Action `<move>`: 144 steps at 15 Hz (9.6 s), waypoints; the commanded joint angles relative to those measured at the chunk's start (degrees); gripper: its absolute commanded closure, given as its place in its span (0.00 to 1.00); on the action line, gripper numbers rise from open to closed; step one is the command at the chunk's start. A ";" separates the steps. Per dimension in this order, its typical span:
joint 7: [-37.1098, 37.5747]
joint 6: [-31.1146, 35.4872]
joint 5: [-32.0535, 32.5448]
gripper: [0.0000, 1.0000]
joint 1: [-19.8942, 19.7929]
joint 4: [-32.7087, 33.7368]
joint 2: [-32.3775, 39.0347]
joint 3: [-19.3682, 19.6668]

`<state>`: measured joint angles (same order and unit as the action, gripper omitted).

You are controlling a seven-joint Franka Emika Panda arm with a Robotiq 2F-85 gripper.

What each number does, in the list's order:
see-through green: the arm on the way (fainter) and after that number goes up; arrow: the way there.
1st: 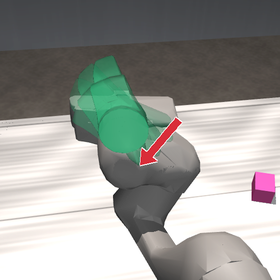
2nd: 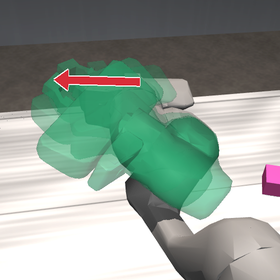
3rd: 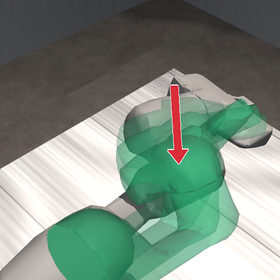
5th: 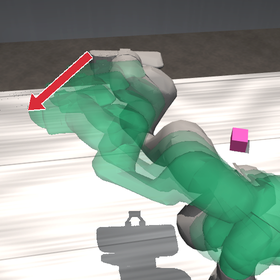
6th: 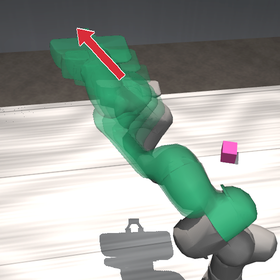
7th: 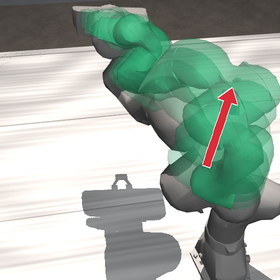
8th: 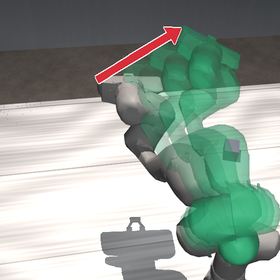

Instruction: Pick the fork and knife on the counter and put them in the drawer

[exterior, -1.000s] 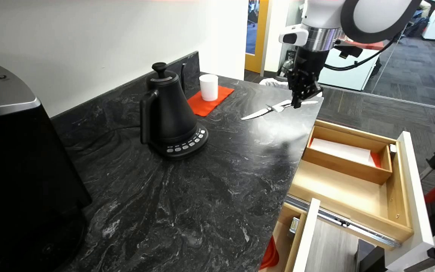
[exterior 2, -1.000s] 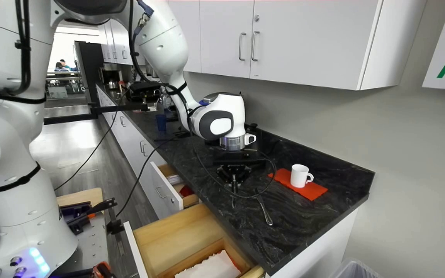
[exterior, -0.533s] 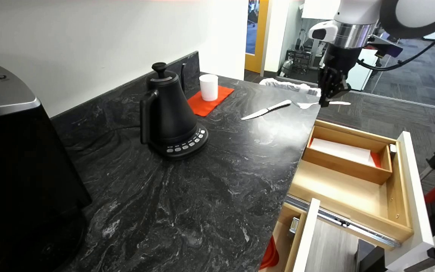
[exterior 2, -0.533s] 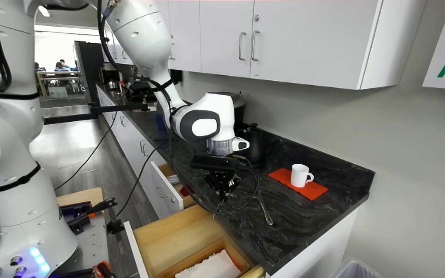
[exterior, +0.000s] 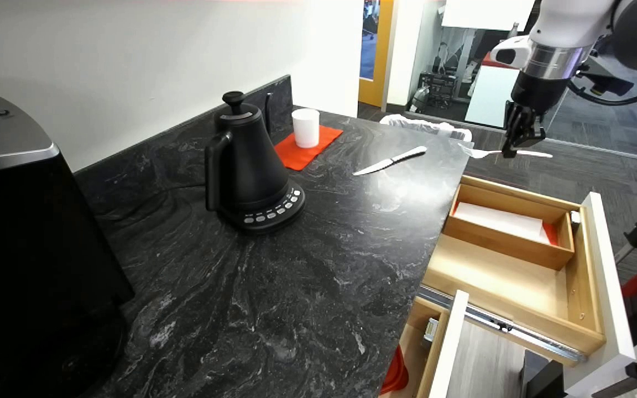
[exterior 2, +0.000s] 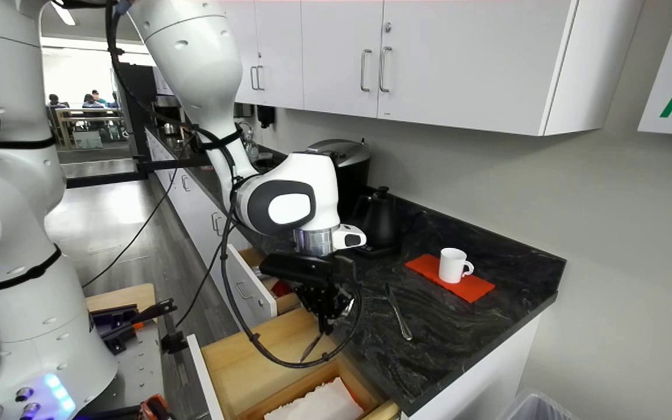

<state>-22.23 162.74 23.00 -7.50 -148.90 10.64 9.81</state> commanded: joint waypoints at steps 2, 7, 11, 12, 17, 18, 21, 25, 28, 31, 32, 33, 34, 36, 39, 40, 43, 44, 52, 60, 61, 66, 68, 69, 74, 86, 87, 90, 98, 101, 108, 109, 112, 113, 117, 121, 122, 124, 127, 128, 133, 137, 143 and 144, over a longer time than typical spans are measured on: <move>12.53 2.40 11.95 0.95 1.43 -2.90 -0.79 6.63; 17.61 5.83 15.61 0.95 0.88 -2.63 4.20 7.79; 21.28 10.78 18.60 0.95 2.58 -1.62 9.02 9.66; 22.16 11.69 19.45 0.95 3.46 -1.46 9.89 10.66; 25.44 16.16 20.43 0.95 8.66 -0.64 14.14 15.30; 25.82 17.14 20.14 0.95 9.74 -0.45 15.05 16.09; 26.83 19.50 19.06 0.95 12.82 0.09 18.16 18.33; 28.63 22.03 18.00 0.95 16.69 -0.73 21.12 21.53; 29.59 23.31 17.48 0.95 18.21 -1.17 22.94 22.72; 30.17 24.04 17.15 0.60 18.79 -1.21 24.28 22.81; 30.29 23.95 17.08 0.54 18.84 -1.20 24.49 22.67; 30.38 23.94 17.05 0.47 18.91 -1.12 24.71 22.62; 30.37 23.62 17.08 0.41 18.46 -1.01 24.67 22.05; 29.60 23.01 17.45 0.28 16.96 -0.19 24.48 20.30; 26.55 18.59 19.14 0.09 16.77 3.37 21.80 17.40; 25.15 15.87 19.67 0.02 17.07 4.88 20.32 16.32; 19.05 7.70 19.63 0.00 17.07 10.02 17.06 12.21; 16.58 4.72 19.10 0.00 17.03 11.85 16.14 10.74; 7.34 -5.00 25.03 0.00 14.34 23.58 15.86 4.12; 6.71 -2.95 31.03 0.00 9.18 29.80 18.92 1.78; 4.32 -4.12 27.40 0.00 6.96 30.31 19.33 -0.77; -10.81 -6.61 13.63 0.00 -0.78 34.37 21.83 -9.94; -14.66 -8.53 10.38 0.00 -1.44 36.54 22.70 -10.92; -16.17 -9.39 9.06 0.00 -1.40 37.42 23.04 -10.99; -25.39 -14.01 -0.97 0.00 -2.98 41.37 24.96 -12.91; -35.42 -16.94 -10.21 0.00 -4.78 48.20 32.26 -13.28; -36.09 -17.01 -10.51 0.00 -4.96 48.74 32.96 -13.35; -37.21 -17.62 -11.05 0.00 -5.27 50.42 34.82 -13.45; -39.28 -20.39 -12.62 0.07 -5.67 53.70 37.24 -13.61; -40.14 -20.59 -12.83 0.39 -5.62 54.11 37.12 -13.53; -40.26 -20.48 -12.86 0.85 -5.39 54.42 36.67 -13.30; -40.20 -20.46 -12.87 0.91 -5.37 54.40 36.62 -13.29; -40.03 -20.60 -12.99 0.98 -5.30 54.26 36.38 -13.29; -40.02 -20.52 -13.00 0.94 -5.30 54.19 36.31 -13.29; -39.23 -20.42 -12.81 0.94 -4.88 53.33 35.30 -12.94; -36.97 -19.78 -12.89 0.94 -3.82 49.69 31.61 -12.78; -36.17 -19.78 -12.96 0.94 -3.50 49.04 30.94 -12.67; -34.00 -19.59 -13.60 0.94 -2.93 46.87 28.82 -12.63; -29.03 -18.32 -13.66 0.94 -1.51 42.06 24.55 -11.97; -26.62 -17.82 -13.58 0.94 -0.99 40.15 22.91 -11.65; -15.25 -14.83 -13.11 0.94 0.35 29.10 14.45 -11.07; -9.74 -10.17 -11.51 0.94 0.41 19.72 8.40 -10.28; -8.41 -4.92 -10.80 0.94 -1.39 8.69 1.21 -7.34; -8.84 -4.27 -10.95 0.94 -1.89 7.14 0.15 -6.76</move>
<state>-32.49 155.57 10.54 -8.35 -134.82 16.73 1.51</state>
